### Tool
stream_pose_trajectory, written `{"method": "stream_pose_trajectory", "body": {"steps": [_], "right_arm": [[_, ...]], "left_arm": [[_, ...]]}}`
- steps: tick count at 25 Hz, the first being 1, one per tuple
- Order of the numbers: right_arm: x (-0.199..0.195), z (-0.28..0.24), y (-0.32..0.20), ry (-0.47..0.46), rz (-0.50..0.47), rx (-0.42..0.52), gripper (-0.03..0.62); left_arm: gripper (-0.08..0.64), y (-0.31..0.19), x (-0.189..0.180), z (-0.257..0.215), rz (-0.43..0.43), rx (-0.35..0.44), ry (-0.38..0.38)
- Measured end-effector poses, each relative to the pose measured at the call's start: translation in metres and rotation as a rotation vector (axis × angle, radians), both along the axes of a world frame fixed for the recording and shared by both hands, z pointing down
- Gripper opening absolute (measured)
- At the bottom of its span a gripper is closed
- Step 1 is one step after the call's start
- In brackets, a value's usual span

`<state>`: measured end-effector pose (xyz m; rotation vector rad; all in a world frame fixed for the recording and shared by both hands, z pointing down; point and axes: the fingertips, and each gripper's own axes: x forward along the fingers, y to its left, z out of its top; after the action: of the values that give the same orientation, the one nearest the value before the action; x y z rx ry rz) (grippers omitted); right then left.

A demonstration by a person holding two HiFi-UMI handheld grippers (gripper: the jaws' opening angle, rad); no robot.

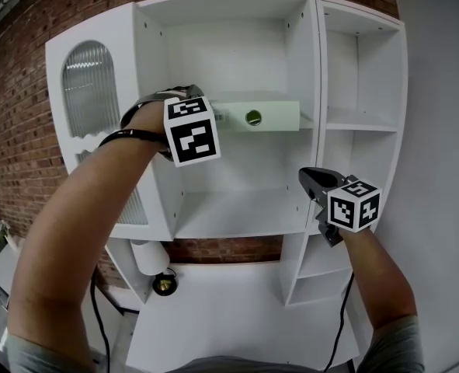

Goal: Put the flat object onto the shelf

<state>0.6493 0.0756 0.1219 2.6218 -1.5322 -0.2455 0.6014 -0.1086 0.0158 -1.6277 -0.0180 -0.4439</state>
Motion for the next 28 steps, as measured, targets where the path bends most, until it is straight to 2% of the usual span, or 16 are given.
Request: {"method": "stream_pose_trajectory", "body": {"steps": [6, 11, 15, 19, 28], "right_arm": [[0.006, 0.008, -0.009, -0.007, -0.02, -0.008, 0.011], [0.015, 0.01, -0.009, -0.012, -0.023, -0.015, 0.011], [0.018, 0.013, -0.012, -0.018, -0.032, -0.015, 0.012], [0.02, 0.018, -0.015, -0.024, -0.046, -0.017, 0.012], [0.024, 0.026, -0.019, -0.038, -0.061, -0.022, 0.012]], "left_arm": [[0.396, -0.007, 0.022, 0.005, -0.008, 0.015, 0.034], [0.412, -0.012, 0.043, 0.006, -0.024, 0.014, 0.025], [0.473, -0.025, 0.064, 0.011, -0.065, 0.058, 0.018], [0.474, -0.028, 0.071, 0.011, -0.098, 0.063, 0.01], [0.486, -0.028, 0.072, 0.01, -0.097, 0.073, 0.03]]}}
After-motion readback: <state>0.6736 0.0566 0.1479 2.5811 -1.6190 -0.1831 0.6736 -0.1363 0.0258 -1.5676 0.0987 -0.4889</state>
